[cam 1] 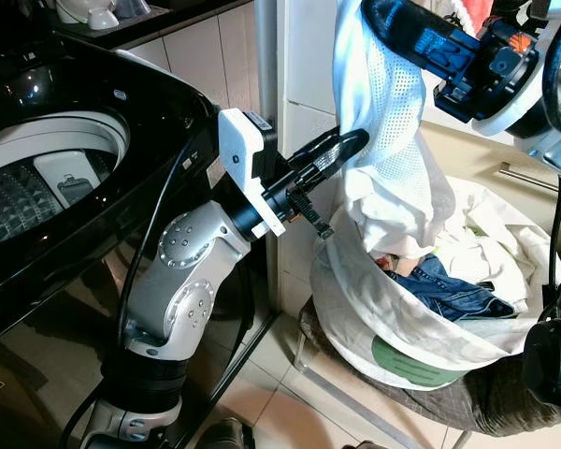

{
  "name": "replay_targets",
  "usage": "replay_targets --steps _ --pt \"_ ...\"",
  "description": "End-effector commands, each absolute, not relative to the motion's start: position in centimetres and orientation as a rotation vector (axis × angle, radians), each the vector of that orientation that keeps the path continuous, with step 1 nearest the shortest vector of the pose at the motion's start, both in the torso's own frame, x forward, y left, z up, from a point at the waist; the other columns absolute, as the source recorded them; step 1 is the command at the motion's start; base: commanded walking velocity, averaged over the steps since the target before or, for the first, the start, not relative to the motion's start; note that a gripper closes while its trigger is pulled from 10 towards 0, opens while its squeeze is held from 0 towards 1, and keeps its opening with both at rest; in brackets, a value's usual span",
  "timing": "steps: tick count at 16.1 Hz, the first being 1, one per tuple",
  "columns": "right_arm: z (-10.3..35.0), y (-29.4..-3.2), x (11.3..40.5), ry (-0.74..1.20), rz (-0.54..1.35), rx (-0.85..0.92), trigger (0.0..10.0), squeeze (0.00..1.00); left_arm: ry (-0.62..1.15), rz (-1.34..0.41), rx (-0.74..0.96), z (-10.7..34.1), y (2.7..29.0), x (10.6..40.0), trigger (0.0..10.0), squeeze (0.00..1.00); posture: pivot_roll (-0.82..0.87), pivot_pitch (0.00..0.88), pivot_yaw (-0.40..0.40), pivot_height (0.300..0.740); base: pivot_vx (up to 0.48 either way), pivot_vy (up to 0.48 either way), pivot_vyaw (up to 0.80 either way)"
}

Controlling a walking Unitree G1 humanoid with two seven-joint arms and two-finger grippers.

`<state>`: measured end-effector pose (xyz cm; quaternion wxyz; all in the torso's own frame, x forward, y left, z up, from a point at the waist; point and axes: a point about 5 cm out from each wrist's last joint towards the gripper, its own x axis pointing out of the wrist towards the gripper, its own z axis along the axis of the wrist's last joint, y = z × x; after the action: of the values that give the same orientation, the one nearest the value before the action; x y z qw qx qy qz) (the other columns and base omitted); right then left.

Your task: Clothes washing

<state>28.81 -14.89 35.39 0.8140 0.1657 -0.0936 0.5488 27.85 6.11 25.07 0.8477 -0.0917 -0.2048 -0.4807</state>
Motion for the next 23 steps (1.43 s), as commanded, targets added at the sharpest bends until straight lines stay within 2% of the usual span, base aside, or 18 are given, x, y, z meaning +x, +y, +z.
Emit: replay_targets --steps 1,2,3,4,5,10,11,13,14,15,18,20,21,23 --pt "35.5 -14.7 28.4 -0.206 1.182 0.335 0.0 0.0 -0.451 -0.99 -0.192 25.4 6.4 28.1 0.0 0.0 -0.06 0.0 0.031 0.74 0.0 0.0 0.0" --pt "35.5 -14.7 28.4 -0.207 1.178 0.335 0.2 0.0 -0.463 -0.959 -0.194 25.5 6.7 28.4 0.0 0.0 -0.06 0.0 0.032 0.74 0.0 0.0 0.0" --pt "35.5 -14.8 28.4 -0.207 1.169 0.332 4.2 0.0 -0.474 -0.934 -0.19 25.7 7.0 28.6 0.0 0.0 -0.06 0.0 0.032 0.74 0.0 0.0 0.0" --pt "35.4 -14.8 28.5 -0.203 1.152 0.332 10.0 0.0 -0.492 -0.889 -0.186 26.0 7.4 29.0 0.0 0.0 -0.06 0.0 0.033 0.74 0.0 0.0 0.0" --pt "35.4 -14.9 28.6 -0.201 1.142 0.339 10.0 1.0 -0.514 -0.829 -0.194 26.4 8.1 29.5 0.0 0.0 -0.06 0.0 0.033 0.74 0.0 0.0 0.0" --pt "35.4 -15.0 28.7 -0.202 1.135 0.332 10.0 1.0 -0.574 -0.723 -0.194 27.5 9.8 30.2 0.0 0.0 -0.06 0.0 0.034 0.74 0.0 0.0 0.0" --pt "35.3 -15.1 28.5 -0.205 1.133 0.288 10.0 0.0 -0.665 -0.519 -0.04 30.2 13.4 31.8 0.0 0.0 -0.06 0.0 0.031 0.74 0.0 0.0 0.0" --pt "35.3 -15.0 28.4 -0.204 1.14 0.272 10.0 0.0 -0.727 -0.364 0.08 32.7 16.2 32.6 0.0 0.0 -0.06 0.0 0.031 0.74 0.0 0.0 0.0" --pt "35.1 -14.9 28.3 -0.197 1.14 0.248 10.0 0.0 -0.81 -0.172 0.207 36.0 19.6 33.1 0.0 0.0 -0.05 0.0 0.029 0.74 0.0 0.0 0.0" --pt "34.8 -14.8 28.3 -0.183 1.132 0.218 10.0 0.0 -0.863 -0.025 0.329 38.2 21.6 33.0 0.0 0.0 -0.04 0.0 0.028 0.74 0.0 0.0 0.0" --pt "33.7 -14.5 28.3 -0.142 1.104 0.133 10.0 0.0 -0.979 0.284 0.635 43.5 25.5 31.8 0.0 0.0 -0.04 0.0 0.033 0.74 0.0 0.0 0.0" --pt "32.9 -14.4 28.4 -0.12 1.084 0.103 10.0 0.0 -0.929 0.345 0.813 44.8 26.4 32.5 0.0 0.0 -0.05 0.0 0.045 0.74 0.0 0.0 0.0" --pt "31.9 -14.2 28.3 -0.096 1.069 0.081 10.0 0.0 -0.779 0.299 0.907 42.9 26.4 34.9 0.0 0.0 -0.05 0.0 0.048 0.74 0.0 0.0 0.0" --pt "31.5 -14.1 28.3 -0.085 1.064 0.07 10.0 0.0 -0.726 0.275 0.927 41.9 26.3 35.7 0.0 0.0 -0.05 0.0 0.048 0.74 0.0 0.0 0.0"
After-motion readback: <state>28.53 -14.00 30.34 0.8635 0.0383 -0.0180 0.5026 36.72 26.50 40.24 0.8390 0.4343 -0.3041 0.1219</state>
